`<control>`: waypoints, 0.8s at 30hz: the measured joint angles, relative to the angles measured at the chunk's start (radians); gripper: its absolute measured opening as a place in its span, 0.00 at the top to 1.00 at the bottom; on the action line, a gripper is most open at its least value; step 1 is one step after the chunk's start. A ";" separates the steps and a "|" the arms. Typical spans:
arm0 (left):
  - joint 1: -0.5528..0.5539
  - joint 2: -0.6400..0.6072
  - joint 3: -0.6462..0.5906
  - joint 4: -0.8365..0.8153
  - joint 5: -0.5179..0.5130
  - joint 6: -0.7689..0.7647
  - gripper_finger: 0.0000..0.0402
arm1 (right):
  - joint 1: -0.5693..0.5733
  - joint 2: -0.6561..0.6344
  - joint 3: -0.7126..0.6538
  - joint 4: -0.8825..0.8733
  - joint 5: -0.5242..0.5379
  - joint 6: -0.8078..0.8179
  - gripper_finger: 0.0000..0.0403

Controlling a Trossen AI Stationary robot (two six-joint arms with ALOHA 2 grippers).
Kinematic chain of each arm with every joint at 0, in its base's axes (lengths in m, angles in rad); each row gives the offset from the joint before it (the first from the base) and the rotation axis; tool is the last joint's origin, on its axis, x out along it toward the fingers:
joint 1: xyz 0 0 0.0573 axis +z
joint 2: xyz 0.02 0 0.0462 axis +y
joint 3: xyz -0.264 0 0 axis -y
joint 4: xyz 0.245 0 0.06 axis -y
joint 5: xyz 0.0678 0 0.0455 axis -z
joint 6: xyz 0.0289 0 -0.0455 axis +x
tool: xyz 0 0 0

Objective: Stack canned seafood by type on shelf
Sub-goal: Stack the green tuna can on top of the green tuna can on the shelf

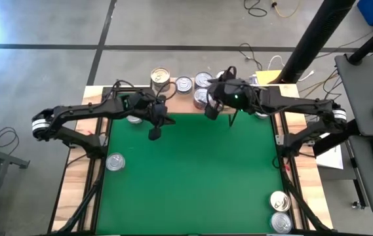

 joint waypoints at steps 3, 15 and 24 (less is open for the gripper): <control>-0.040 -0.015 -0.006 -0.006 -0.003 -0.041 1.00 | 0.066 -0.011 0.000 0.001 -0.001 -0.016 0.01; -0.236 -0.045 -0.080 -0.132 -0.048 -0.274 1.00 | 0.300 0.014 -0.006 -0.003 0.001 0.147 0.01; -0.522 -0.112 -0.309 -0.129 -0.333 -0.705 1.00 | 0.458 0.184 -0.014 0.081 0.002 0.288 0.01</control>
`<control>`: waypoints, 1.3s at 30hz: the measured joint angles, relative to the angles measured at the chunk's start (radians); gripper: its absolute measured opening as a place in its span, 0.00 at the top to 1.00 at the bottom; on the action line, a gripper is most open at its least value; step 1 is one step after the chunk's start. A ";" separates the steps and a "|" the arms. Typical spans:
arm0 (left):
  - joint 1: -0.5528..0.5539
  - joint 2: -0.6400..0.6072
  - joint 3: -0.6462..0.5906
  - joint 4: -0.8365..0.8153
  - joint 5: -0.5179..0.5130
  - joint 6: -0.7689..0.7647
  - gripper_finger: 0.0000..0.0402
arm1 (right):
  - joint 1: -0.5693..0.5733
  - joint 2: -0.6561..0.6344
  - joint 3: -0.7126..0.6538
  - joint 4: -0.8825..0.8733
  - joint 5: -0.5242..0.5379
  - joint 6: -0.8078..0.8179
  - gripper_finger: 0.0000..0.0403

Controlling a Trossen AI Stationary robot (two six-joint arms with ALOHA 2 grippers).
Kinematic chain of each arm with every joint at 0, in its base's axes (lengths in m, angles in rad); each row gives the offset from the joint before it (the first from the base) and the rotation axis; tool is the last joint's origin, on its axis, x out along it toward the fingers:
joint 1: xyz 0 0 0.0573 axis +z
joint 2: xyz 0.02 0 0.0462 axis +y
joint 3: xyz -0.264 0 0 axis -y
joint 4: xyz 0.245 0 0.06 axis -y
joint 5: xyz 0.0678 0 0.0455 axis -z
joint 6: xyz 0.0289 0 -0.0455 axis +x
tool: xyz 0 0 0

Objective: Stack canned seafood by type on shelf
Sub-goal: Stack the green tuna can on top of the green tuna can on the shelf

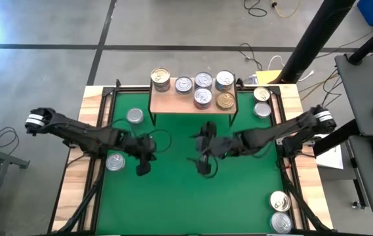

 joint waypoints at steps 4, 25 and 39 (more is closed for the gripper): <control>-0.133 -0.043 -0.042 0.000 -0.096 -0.157 1.00 | 0.055 0.068 0.013 0.024 0.024 0.051 0.01; -0.422 -0.054 0.166 -0.877 -0.214 -0.724 1.00 | 0.158 0.124 0.162 0.029 0.081 0.019 0.01; -0.357 0.106 0.119 -0.955 -0.102 -0.759 1.00 | 0.155 0.087 0.162 -0.262 0.394 0.100 0.01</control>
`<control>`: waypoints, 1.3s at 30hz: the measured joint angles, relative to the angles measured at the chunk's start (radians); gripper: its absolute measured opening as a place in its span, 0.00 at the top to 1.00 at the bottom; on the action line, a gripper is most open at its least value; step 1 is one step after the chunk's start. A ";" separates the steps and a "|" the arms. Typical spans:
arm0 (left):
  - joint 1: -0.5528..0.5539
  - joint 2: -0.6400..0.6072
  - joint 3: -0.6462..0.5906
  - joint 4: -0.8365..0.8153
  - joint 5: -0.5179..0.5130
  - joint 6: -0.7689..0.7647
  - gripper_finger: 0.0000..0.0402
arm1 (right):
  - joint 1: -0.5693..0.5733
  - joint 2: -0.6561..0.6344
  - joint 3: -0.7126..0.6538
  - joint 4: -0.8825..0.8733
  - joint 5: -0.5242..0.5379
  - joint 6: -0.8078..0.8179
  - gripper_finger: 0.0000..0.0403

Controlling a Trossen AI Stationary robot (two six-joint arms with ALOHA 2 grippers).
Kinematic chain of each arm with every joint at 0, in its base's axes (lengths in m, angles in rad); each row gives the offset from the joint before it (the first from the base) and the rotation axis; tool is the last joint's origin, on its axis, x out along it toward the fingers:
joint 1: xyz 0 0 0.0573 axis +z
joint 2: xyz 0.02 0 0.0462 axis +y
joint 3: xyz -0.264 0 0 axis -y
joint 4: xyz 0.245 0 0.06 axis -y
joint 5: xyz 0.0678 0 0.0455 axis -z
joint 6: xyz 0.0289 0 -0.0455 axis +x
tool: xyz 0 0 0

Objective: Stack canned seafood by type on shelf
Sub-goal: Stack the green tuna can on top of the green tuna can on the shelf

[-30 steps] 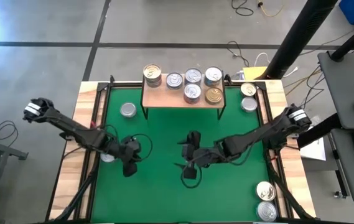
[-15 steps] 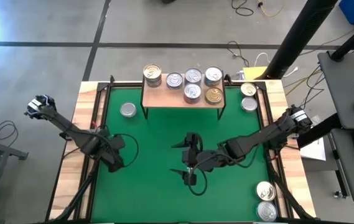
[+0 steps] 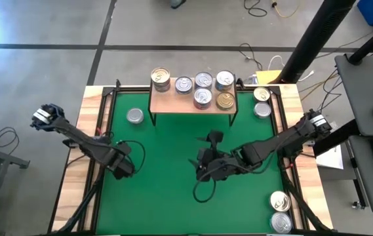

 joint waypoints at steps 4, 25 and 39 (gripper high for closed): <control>0.059 0.095 -0.014 -0.002 0.069 0.064 1.00 | 0.000 -0.002 0.008 0.002 -0.002 -0.028 0.01; 0.057 0.432 0.425 0.411 -0.082 0.756 1.00 | 0.000 -0.005 0.021 -0.016 -0.038 -0.010 0.01; -0.006 0.419 0.332 0.448 -0.074 0.669 1.00 | 0.133 0.124 -0.029 -0.223 -0.200 0.446 0.01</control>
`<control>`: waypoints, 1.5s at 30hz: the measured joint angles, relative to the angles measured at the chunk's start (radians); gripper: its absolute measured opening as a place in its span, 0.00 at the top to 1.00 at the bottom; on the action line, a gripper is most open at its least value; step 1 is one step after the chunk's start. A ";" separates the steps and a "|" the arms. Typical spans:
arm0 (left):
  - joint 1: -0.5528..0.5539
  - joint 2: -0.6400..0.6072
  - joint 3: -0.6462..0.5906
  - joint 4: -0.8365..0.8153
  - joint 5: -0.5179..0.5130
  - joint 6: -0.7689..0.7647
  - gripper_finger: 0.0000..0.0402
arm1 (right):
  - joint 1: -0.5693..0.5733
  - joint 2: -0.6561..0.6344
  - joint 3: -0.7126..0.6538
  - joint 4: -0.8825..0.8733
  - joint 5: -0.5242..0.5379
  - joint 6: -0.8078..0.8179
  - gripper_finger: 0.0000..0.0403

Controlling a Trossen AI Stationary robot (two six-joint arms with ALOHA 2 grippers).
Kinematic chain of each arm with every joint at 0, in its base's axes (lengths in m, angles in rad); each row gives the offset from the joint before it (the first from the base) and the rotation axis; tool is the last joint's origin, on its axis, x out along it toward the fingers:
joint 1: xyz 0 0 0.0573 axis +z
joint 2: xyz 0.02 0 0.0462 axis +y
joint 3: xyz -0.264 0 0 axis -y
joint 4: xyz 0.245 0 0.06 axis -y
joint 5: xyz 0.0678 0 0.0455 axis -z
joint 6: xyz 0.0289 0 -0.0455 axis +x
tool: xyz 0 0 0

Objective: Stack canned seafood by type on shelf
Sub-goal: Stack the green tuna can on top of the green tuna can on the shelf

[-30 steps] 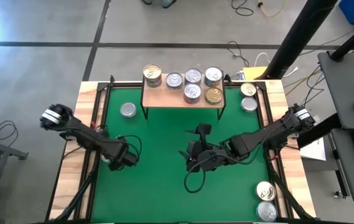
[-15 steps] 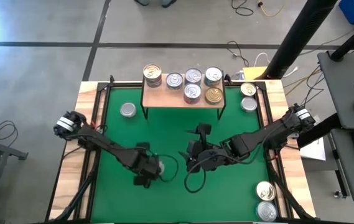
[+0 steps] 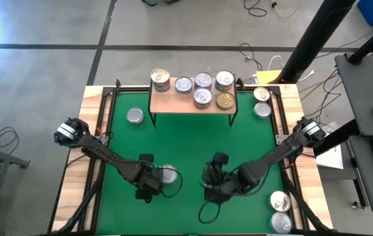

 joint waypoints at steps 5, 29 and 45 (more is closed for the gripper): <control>0.023 -0.007 -0.112 0.089 -0.048 -0.022 1.00 | 0.034 0.066 0.004 0.034 -0.013 0.050 0.01; 0.041 -0.037 -0.295 0.599 -0.088 0.103 0.54 | 0.010 0.126 -0.151 0.371 -0.085 -0.101 0.01; 0.049 0.021 -0.448 1.225 -0.073 0.155 0.32 | -0.083 0.253 -0.336 0.944 -0.026 -0.158 0.01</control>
